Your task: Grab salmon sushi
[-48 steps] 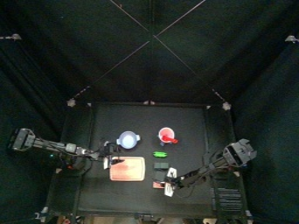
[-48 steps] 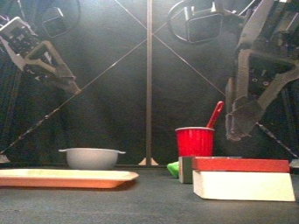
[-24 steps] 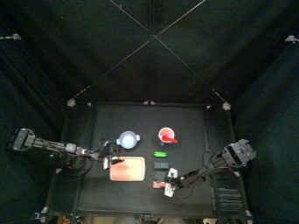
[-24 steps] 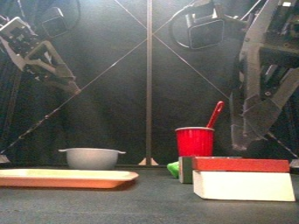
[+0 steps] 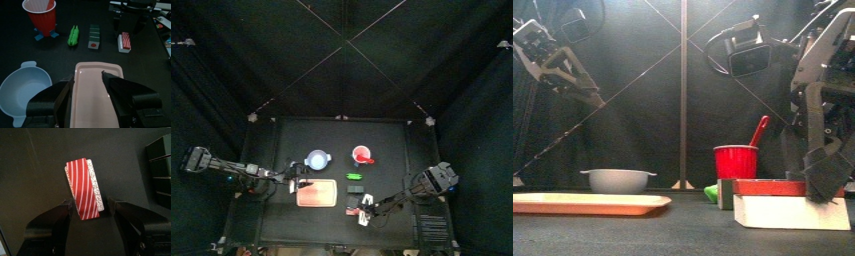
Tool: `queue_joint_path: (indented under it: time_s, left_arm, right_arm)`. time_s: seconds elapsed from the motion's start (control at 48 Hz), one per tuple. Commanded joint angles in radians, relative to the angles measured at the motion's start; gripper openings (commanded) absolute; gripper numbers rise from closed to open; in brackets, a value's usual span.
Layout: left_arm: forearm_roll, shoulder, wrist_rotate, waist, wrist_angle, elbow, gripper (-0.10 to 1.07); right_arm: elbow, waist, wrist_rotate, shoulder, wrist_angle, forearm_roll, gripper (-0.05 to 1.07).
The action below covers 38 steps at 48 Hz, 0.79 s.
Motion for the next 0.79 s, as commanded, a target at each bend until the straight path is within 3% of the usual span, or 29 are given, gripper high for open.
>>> queue_joint_path:
  time_s: [0.0, 0.375, 0.771]
  left_arm:
    - [0.000, 0.002, -0.002, -0.002, -0.002, -0.011, 0.86]
    - [0.000, 0.002, -0.002, -0.002, 0.000, -0.011, 0.86]
    - [0.000, 0.000, -0.002, -0.002, 0.002, -0.011, 0.86]
  right_arm:
    - [-0.018, 0.002, -0.002, -0.009, -0.012, 0.002, 0.90]
    - [-0.020, -0.002, -0.002, 0.011, -0.009, -0.003, 0.87]
    - [-0.018, -0.002, -0.002, 0.009, -0.003, -0.006, 0.74]
